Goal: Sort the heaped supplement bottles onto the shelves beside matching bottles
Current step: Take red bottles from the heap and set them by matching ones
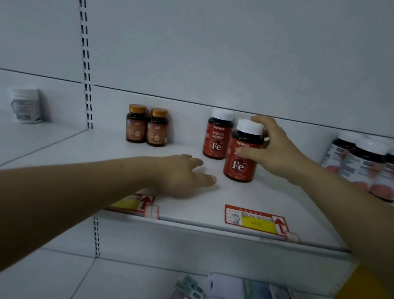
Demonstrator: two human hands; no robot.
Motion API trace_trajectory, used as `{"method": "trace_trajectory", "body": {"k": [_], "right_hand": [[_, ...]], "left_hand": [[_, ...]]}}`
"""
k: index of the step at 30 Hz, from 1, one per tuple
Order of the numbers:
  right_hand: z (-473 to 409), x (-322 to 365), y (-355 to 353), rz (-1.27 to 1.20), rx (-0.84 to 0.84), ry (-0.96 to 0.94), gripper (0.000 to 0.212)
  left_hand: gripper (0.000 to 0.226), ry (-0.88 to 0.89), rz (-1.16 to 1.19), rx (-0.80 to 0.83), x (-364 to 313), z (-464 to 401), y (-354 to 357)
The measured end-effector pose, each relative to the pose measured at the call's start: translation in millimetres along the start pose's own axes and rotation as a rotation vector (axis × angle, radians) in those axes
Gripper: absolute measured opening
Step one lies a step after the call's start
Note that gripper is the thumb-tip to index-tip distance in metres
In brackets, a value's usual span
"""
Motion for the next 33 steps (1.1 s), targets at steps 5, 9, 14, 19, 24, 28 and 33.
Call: {"method": "trace_trajectory", "body": {"k": [5,9,14,19,24,28,33], "right_hand": [[-20,-9,-7,0.107,-0.019,-0.013,0.077],[-42,-20,-12,0.226,-0.064,-0.046,0.074],[-56,-26,-4,0.3,-0.059,-0.107,0.076],[-54,-28,-4,0.359,-0.029,-0.08,0.082],[-40,28,-11,0.501,-0.088,-0.15,0.083],[-25,112,48,0.542,0.059,-0.222,0.074],[7,236,193,0.512,0.259,-0.369,0.073]], "left_hand": [[0.078,-0.106,-0.183,0.036,11,-5,18],[0.077,-0.125,-0.197,0.012,13,-7,18],[0.076,-0.154,-0.156,0.002,12,-5,15],[0.08,-0.173,0.017,-0.059,15,-3,1],[0.072,-0.159,0.135,-0.186,35,29,-26],[0.069,-0.168,0.134,-0.299,78,93,-50],[0.063,-0.292,0.119,-0.399,179,207,-63]]}}
Point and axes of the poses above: each hand's wrist, its own z-axis away from the middle knuckle, its own y-axis out of the palm, x = y × z, the point moved 10 cm from there along -z, towards the middle knuckle, and after that the axes turned 1 degree about z, right-handed, at the moved point
